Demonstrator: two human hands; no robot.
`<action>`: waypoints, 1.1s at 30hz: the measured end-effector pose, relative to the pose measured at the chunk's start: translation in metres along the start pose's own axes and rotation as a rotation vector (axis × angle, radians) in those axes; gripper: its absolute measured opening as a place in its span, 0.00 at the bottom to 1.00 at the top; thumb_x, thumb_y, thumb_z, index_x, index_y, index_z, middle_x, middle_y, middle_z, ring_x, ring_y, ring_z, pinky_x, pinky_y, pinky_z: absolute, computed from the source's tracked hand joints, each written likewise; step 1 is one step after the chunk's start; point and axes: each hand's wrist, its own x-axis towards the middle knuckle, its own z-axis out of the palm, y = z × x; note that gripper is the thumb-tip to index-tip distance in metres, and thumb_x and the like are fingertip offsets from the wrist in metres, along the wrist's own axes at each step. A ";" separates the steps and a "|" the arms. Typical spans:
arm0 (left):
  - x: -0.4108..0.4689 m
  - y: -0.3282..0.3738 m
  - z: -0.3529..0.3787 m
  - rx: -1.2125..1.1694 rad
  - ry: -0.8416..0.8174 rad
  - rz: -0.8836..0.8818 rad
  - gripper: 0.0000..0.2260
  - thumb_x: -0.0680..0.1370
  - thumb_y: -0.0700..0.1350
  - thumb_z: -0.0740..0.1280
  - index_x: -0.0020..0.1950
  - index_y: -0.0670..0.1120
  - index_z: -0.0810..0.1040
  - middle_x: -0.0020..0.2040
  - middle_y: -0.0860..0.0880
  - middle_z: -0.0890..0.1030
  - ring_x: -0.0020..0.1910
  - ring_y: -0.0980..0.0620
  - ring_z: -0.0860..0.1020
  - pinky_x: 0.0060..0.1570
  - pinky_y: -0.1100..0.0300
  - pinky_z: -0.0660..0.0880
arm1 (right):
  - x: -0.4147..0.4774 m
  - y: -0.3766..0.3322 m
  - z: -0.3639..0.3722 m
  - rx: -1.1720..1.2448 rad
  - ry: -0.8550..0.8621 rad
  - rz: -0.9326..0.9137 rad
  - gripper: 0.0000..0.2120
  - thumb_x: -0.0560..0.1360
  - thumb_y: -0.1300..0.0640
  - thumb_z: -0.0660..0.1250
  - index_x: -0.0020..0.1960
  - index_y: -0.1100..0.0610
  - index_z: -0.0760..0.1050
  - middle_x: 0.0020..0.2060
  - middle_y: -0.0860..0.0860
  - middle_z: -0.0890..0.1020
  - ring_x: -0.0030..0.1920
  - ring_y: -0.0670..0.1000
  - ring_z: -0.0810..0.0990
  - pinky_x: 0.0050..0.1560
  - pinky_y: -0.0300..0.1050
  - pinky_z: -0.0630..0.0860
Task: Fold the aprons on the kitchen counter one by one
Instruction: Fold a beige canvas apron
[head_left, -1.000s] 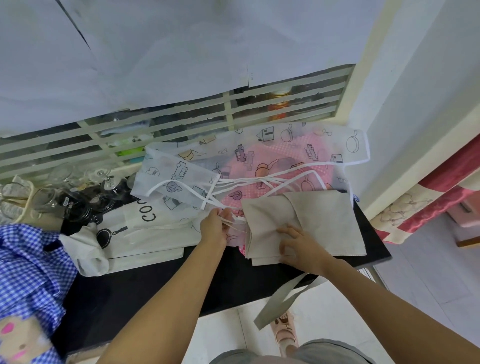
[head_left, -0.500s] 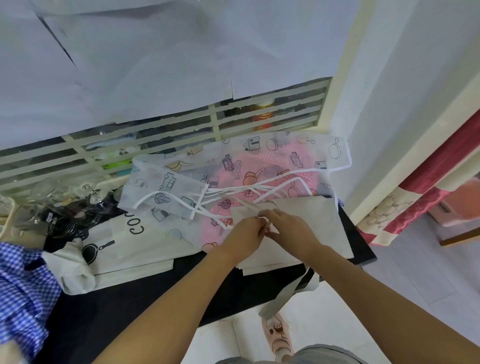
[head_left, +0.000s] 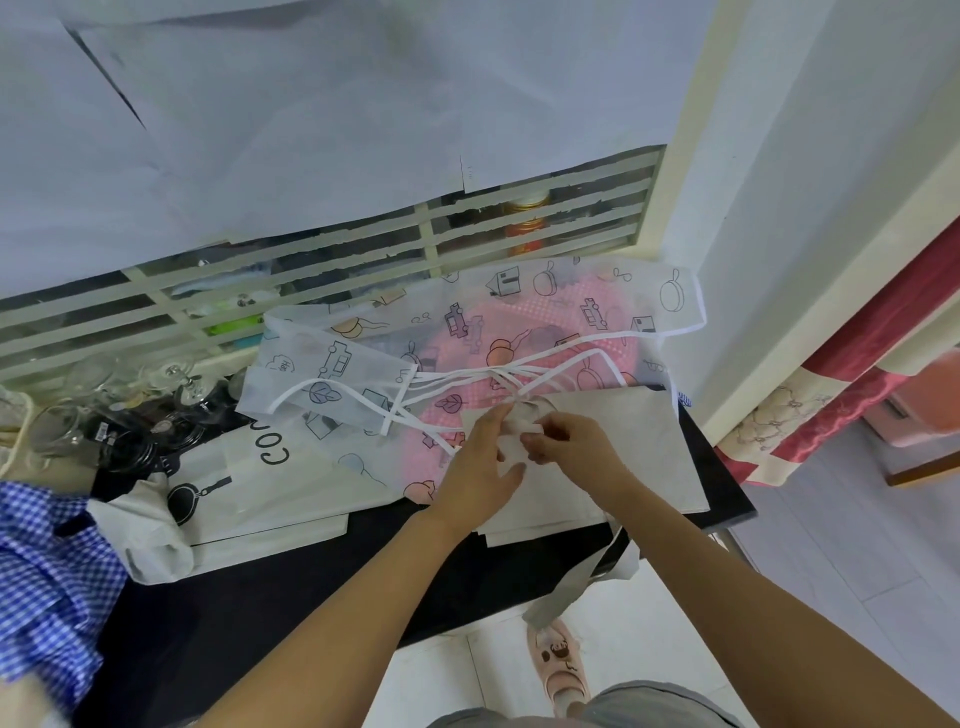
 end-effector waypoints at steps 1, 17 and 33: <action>0.000 0.004 0.002 -0.051 -0.020 -0.008 0.32 0.75 0.45 0.71 0.74 0.54 0.59 0.59 0.62 0.67 0.45 0.59 0.72 0.41 0.76 0.69 | -0.001 -0.002 0.000 0.170 -0.034 0.045 0.06 0.75 0.60 0.69 0.46 0.63 0.80 0.35 0.53 0.81 0.37 0.47 0.80 0.44 0.36 0.77; 0.026 -0.025 0.008 0.409 -0.101 -0.012 0.08 0.81 0.43 0.59 0.46 0.41 0.73 0.43 0.46 0.75 0.39 0.52 0.71 0.35 0.60 0.59 | 0.018 0.019 -0.046 -0.118 -0.006 0.164 0.09 0.68 0.54 0.76 0.44 0.55 0.79 0.41 0.49 0.79 0.40 0.47 0.76 0.42 0.38 0.71; 0.007 -0.052 0.039 0.410 -0.104 0.009 0.24 0.83 0.54 0.52 0.77 0.46 0.55 0.69 0.45 0.64 0.62 0.49 0.72 0.56 0.57 0.72 | 0.015 0.065 -0.048 -0.395 0.133 -0.093 0.03 0.75 0.65 0.64 0.46 0.58 0.73 0.44 0.50 0.77 0.38 0.44 0.74 0.41 0.29 0.71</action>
